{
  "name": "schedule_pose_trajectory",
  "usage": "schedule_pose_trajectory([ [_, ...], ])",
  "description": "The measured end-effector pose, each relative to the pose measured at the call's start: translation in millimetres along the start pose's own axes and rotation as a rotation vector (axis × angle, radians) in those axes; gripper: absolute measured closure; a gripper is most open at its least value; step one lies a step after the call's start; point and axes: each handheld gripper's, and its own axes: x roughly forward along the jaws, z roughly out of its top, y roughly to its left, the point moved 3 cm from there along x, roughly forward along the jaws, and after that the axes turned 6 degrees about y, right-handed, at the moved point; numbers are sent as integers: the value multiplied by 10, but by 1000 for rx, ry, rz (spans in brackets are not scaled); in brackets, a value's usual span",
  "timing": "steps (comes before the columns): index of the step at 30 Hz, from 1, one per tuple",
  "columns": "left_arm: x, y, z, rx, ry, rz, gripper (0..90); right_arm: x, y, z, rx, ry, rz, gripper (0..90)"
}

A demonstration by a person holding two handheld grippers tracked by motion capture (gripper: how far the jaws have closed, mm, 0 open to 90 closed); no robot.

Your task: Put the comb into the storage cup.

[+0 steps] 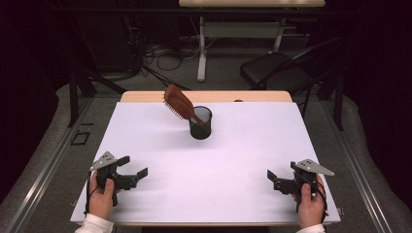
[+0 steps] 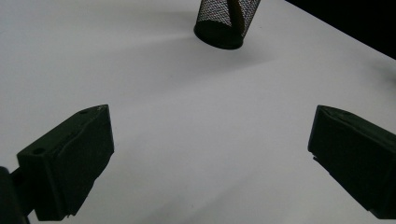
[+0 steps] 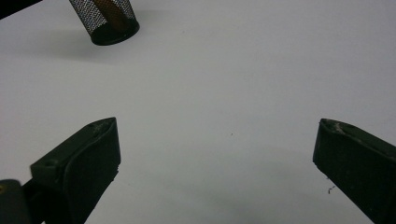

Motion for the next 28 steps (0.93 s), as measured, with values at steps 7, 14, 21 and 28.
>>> schedule_pose_trajectory([
  [7,6,1,-4,-1,1,0,5,5,-8,-4,3,3,-1,6],
  [14,10,-1,-8,-3,6,-1,5,11,-20,-9,8,-1,-1,6],
  [21,12,3,-10,-4,6,0,5,3,-30,-12,11,6,-3,7],
  [28,20,0,-4,3,12,-1,5,-6,-41,-16,13,2,-8,8],
])
